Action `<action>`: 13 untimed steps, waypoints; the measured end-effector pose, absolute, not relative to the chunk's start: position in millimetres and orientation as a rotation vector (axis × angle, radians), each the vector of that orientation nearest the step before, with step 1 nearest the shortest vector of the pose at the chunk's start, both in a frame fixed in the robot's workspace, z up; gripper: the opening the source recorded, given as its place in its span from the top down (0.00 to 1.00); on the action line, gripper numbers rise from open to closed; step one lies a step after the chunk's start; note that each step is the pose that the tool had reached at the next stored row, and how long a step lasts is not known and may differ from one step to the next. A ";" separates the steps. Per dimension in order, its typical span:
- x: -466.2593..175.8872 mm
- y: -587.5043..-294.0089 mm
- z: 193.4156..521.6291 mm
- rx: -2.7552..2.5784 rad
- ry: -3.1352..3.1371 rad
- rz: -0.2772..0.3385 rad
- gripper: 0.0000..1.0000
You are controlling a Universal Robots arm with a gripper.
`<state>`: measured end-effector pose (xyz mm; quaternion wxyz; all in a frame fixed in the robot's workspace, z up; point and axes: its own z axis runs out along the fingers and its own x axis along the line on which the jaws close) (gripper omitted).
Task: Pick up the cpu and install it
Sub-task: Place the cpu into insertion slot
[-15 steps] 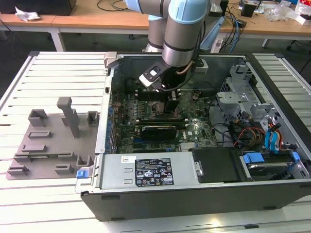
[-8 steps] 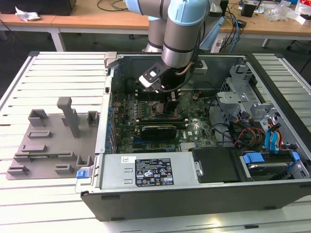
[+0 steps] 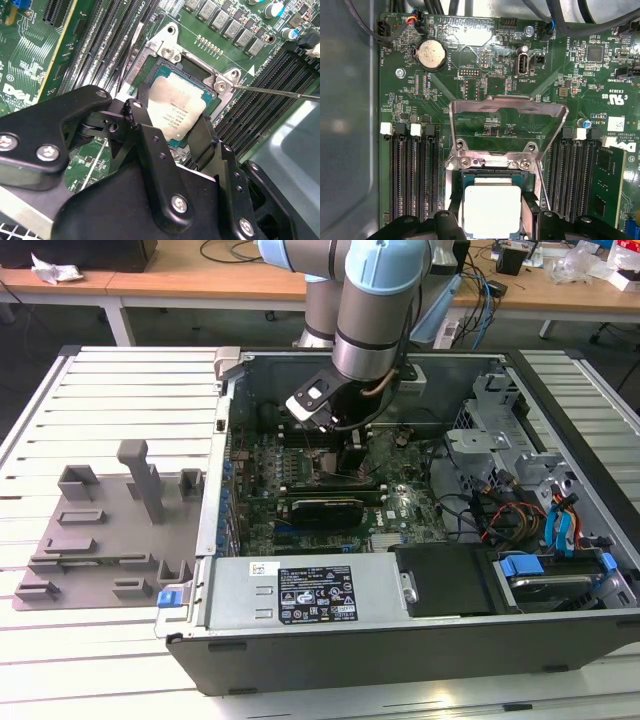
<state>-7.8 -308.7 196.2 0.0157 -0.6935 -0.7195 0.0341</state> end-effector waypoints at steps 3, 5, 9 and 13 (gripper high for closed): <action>-7.9 -308.6 199.2 -2.158 -2.239 0.104 0.45; -8.0 -309.3 199.0 -2.160 -2.237 0.104 0.45; -8.0 -309.5 197.6 -2.161 -2.237 0.104 0.45; -8.0 -309.5 195.8 -2.162 -2.235 0.104 0.45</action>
